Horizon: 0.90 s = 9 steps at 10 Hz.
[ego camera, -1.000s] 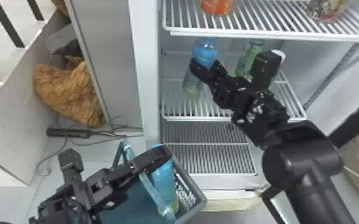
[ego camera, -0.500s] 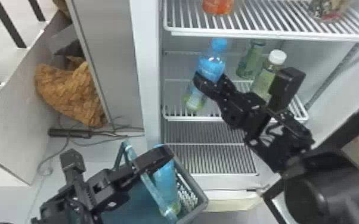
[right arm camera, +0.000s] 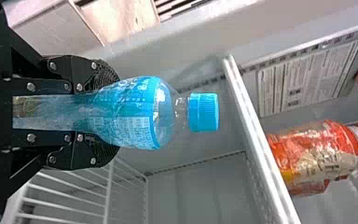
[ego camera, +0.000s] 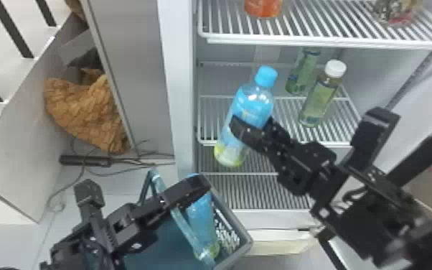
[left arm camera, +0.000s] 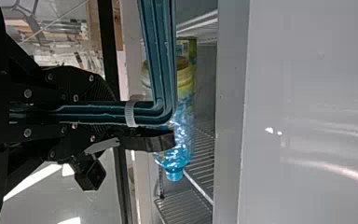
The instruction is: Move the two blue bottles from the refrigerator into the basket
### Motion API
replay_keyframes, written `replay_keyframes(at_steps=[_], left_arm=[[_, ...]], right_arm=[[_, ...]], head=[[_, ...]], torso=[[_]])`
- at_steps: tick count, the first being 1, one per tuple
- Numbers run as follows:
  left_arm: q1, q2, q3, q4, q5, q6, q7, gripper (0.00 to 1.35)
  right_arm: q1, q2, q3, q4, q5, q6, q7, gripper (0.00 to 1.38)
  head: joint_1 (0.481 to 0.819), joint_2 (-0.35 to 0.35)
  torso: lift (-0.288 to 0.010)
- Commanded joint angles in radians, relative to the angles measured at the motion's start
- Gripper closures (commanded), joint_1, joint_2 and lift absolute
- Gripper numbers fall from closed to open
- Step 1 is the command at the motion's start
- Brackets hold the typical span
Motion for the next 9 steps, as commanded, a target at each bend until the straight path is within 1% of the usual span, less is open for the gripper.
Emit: replay_keyframes(at_steps=[1,4,6,7,9], left_arm=[[0.000,0.001,0.000,0.000,0.002,-0.002,0.000,1.20],[0.002,0.004,0.002,0.000,0.008,-0.004,0.000,1.20],[0.005,0.003,0.000,0.000,0.016,-0.009,0.000,1.20],[0.005,0.003,-0.004,0.000,0.020,-0.009,0.000,1.20],[0.005,-0.005,-0.004,0.000,0.022,-0.009,0.000,1.20]], right_arm=[[0.055,-0.003,-0.010,-0.029,-0.014,0.037,0.019,1.28],[0.141,-0.003,-0.018,-0.079,-0.044,0.125,0.041,1.28],[0.151,-0.003,-0.028,-0.074,-0.046,0.179,0.070,1.28],[0.143,-0.001,-0.028,-0.042,-0.052,0.194,0.081,1.28],[0.109,-0.001,-0.010,0.054,-0.086,0.216,0.113,1.28]], head=[[0.695,-0.060],[0.695,-0.046],[0.695,-0.030],[0.695,-0.028],[0.695,-0.029]], torso=[[-0.220],[-0.220],[-0.220],[-0.220],[-0.220]])
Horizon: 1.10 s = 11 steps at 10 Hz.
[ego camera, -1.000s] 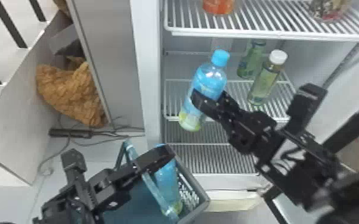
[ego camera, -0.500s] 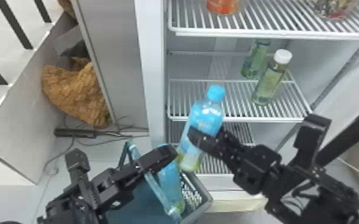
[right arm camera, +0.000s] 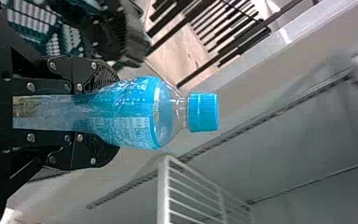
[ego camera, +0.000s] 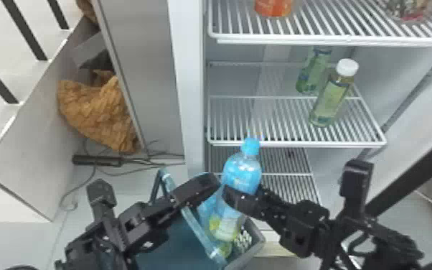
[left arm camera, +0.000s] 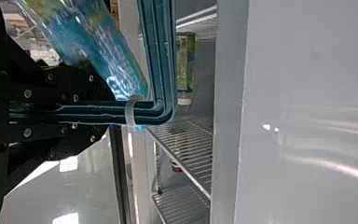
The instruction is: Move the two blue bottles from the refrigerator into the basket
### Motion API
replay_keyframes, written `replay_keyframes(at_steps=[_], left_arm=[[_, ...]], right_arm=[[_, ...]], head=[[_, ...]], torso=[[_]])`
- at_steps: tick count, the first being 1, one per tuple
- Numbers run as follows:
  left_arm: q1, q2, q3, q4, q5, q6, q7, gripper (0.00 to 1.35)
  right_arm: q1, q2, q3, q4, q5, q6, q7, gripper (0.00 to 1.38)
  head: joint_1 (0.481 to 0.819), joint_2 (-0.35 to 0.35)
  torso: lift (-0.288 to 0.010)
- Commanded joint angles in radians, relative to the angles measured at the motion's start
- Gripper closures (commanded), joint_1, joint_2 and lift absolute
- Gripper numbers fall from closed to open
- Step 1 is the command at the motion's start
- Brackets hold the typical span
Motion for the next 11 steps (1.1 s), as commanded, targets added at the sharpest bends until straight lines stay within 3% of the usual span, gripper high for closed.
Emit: replay_keyframes(at_steps=[1,3,4,6,7,9,11], left_arm=[[0.000,-0.002,-0.002,0.000,0.009,0.000,0.000,1.20],[0.000,-0.008,-0.016,0.000,0.049,0.000,0.000,1.20],[-0.002,-0.008,-0.020,0.000,0.051,0.000,0.000,1.20],[-0.002,-0.008,-0.020,0.000,0.057,0.000,-0.003,1.20],[-0.002,-0.008,-0.020,0.000,0.057,-0.005,-0.005,1.20],[0.000,-0.010,-0.022,0.000,0.057,-0.005,-0.005,1.20],[0.000,-0.010,-0.020,0.000,0.059,-0.005,-0.005,1.20]], right_arm=[[-0.032,0.000,0.028,0.083,-0.039,0.005,0.016,1.28],[-0.106,-0.005,0.091,0.227,-0.093,-0.007,0.074,1.28],[-0.140,-0.006,0.117,0.299,-0.135,-0.007,0.113,1.07],[-0.148,-0.006,0.117,0.321,-0.137,-0.036,0.126,0.14],[-0.140,-0.003,0.099,0.313,-0.137,-0.056,0.126,0.04],[-0.118,0.002,0.058,0.276,-0.145,-0.083,0.131,0.18],[-0.072,0.018,0.006,0.213,-0.169,-0.142,0.148,0.20]], head=[[0.695,-0.022],[0.695,0.003],[0.695,0.023],[0.695,0.061],[0.695,0.063],[0.695,0.042],[0.695,0.015]], torso=[[-0.220],[-0.220],[-0.220],[-0.220],[-0.220],[-0.220],[-0.220]])
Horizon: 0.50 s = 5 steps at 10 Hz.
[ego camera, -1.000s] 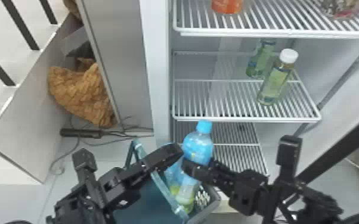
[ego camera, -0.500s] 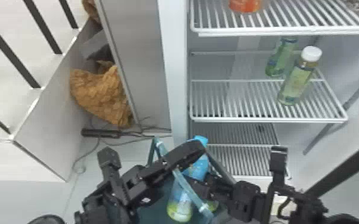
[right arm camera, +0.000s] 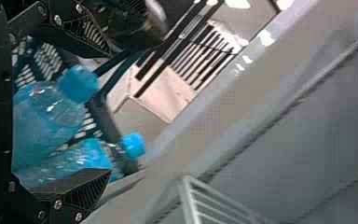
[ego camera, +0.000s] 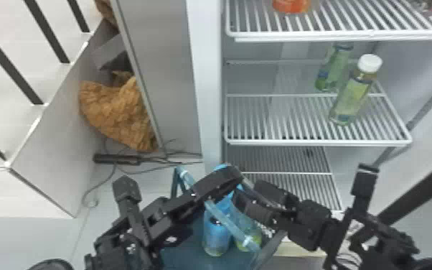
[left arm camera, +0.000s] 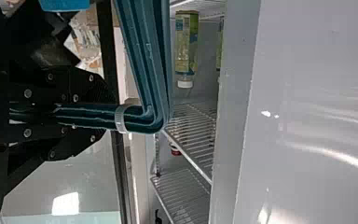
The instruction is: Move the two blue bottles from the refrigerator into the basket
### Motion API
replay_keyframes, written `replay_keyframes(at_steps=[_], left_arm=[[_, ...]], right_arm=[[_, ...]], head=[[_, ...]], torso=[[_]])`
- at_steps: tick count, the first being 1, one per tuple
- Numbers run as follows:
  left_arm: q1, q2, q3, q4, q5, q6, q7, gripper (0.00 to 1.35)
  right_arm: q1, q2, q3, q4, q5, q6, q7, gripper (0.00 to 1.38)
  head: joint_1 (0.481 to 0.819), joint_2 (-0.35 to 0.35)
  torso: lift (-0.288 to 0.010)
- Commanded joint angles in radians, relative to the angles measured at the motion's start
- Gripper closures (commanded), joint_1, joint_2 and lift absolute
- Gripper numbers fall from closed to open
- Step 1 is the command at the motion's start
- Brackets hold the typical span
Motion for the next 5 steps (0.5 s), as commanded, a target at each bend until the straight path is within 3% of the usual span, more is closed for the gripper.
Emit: replay_keyframes(at_steps=[1,3,5], left_arm=[[0.002,-0.001,0.001,0.000,0.000,0.000,0.000,1.20],[0.002,-0.001,0.001,0.000,0.000,0.000,0.000,1.20],[0.010,0.001,0.003,0.000,0.000,0.000,0.000,1.20]], right_arm=[[0.036,0.015,-0.043,-0.040,-0.003,-0.082,0.011,0.20],[0.082,0.022,-0.095,-0.028,0.049,-0.271,0.026,0.20],[0.168,0.038,-0.151,-0.025,0.079,-0.384,0.029,0.20]], head=[[0.695,0.009],[0.695,-0.037],[0.695,-0.097]], torso=[[-0.220],[-0.220],[-0.220]])
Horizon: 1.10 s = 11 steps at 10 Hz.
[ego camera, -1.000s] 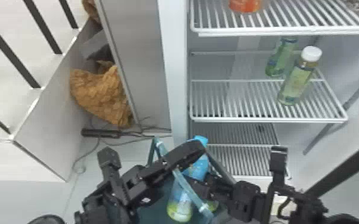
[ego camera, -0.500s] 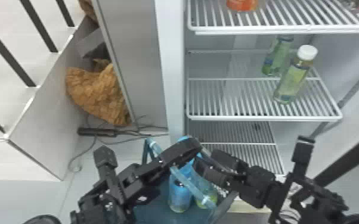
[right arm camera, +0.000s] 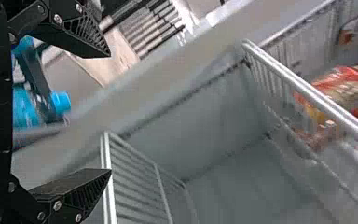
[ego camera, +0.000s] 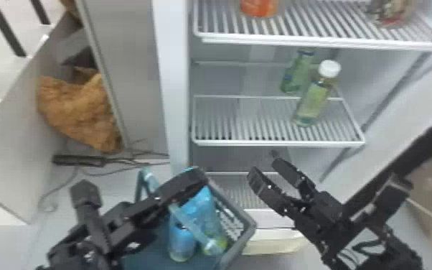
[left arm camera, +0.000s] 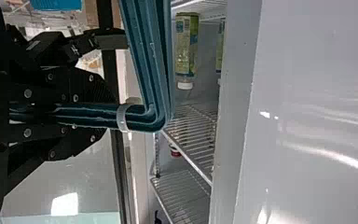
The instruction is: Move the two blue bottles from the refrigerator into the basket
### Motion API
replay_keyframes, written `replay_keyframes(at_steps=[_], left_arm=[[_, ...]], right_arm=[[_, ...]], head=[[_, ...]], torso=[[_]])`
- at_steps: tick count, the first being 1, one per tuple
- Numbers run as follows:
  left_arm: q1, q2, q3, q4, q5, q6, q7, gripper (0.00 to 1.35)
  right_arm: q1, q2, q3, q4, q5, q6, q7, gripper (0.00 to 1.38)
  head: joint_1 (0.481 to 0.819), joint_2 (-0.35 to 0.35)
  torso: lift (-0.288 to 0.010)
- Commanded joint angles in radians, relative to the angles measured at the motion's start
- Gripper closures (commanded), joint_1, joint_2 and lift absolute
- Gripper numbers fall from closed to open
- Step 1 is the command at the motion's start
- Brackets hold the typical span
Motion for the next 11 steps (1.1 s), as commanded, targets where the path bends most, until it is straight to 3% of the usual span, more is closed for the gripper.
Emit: replay_keyframes(at_steps=[1,3,6,7,8,11], left_arm=[[0.003,-0.001,0.001,0.000,0.000,0.000,0.001,1.20],[0.005,0.001,0.001,0.000,-0.004,0.000,0.003,1.20],[0.010,0.001,0.001,0.000,-0.010,0.005,0.003,1.20],[0.012,0.003,0.001,0.000,-0.012,0.005,0.003,1.20],[0.012,0.004,-0.001,0.000,-0.012,0.005,0.003,1.20],[0.015,0.004,-0.003,0.000,-0.012,0.005,0.005,1.20]], right_arm=[[0.079,0.016,-0.044,-0.012,0.008,-0.092,0.000,0.20],[0.177,0.062,-0.140,-0.064,0.076,-0.207,-0.002,0.20],[0.305,0.088,-0.216,-0.162,0.180,-0.266,-0.038,0.20],[0.351,0.108,-0.245,-0.206,0.228,-0.269,-0.066,0.20],[0.391,0.134,-0.277,-0.245,0.273,-0.266,-0.097,0.20],[0.469,0.145,-0.305,-0.314,0.303,-0.252,-0.131,0.20]], head=[[0.695,-0.137],[0.695,-0.215],[0.695,-0.323],[0.695,-0.348],[0.695,-0.350],[0.695,-0.350]], torso=[[-0.220],[-0.220],[-0.220],[-0.220],[-0.220],[-0.220]])
